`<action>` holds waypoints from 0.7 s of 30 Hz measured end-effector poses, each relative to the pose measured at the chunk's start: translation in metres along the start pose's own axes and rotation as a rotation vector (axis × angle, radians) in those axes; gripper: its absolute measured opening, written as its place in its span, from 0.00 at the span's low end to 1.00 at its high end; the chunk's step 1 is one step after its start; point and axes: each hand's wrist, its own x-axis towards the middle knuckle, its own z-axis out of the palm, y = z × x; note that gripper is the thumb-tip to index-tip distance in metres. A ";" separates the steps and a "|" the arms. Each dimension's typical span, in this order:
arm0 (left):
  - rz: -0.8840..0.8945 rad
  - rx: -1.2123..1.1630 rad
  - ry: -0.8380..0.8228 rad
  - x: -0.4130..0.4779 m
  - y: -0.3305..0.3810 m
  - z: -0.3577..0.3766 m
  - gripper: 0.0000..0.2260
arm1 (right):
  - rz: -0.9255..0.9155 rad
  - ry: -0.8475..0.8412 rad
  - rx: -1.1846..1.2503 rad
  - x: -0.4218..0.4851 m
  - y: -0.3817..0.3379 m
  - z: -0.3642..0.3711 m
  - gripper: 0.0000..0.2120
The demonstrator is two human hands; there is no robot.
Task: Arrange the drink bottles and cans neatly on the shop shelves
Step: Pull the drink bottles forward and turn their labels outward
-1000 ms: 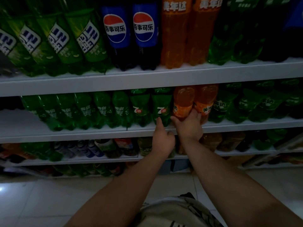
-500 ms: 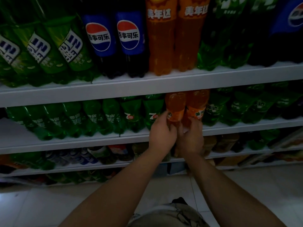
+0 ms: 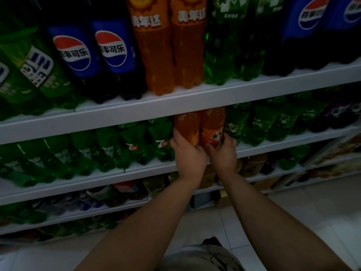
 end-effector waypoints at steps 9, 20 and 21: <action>-0.002 0.258 0.114 0.009 -0.009 0.005 0.31 | 0.081 0.158 0.040 -0.007 -0.014 0.017 0.30; 0.171 0.264 0.121 0.016 -0.028 -0.008 0.27 | -0.036 0.177 0.012 -0.010 -0.014 0.023 0.36; 0.215 0.279 0.119 0.016 -0.031 -0.009 0.27 | -0.071 0.150 0.009 -0.009 -0.013 0.021 0.37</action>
